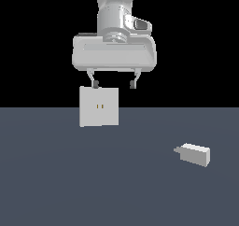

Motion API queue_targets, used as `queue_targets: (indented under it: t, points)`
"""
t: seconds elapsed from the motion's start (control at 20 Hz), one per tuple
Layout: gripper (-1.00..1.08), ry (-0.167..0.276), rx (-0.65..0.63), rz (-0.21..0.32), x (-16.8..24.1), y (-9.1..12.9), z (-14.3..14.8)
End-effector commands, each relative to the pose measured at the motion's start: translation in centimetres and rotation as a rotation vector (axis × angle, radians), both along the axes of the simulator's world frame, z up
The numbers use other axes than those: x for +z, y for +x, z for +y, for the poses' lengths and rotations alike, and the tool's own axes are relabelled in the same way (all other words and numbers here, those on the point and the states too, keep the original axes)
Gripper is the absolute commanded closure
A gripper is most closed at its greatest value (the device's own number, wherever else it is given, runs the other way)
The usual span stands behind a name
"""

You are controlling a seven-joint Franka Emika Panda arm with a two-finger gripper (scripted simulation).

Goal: Plug the charger into the wall socket.

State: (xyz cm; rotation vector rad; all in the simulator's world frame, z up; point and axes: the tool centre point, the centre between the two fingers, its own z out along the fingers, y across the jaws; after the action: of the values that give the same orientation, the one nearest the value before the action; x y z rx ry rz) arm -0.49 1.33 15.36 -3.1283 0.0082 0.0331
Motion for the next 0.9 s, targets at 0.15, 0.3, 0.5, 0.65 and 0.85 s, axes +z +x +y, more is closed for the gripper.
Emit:
queue_targets:
  t: [0.15,0.3,0.5,0.65,0.85]
  points:
    - [-0.92,0.000,0.004,-0.002,0.0,-0.1,-0.1]
    - [-0.92,0.002,0.018,-0.006,-0.2,-0.3,-0.3]
    - [-0.92,0.005,0.048,-0.018,-0.5,-0.9,-0.8]
    - [-0.92,0.008,0.080,-0.030,-0.8,-1.5,-1.3]
    - [-0.92,0.014,0.134,-0.049,-1.3,-2.4,-2.2]
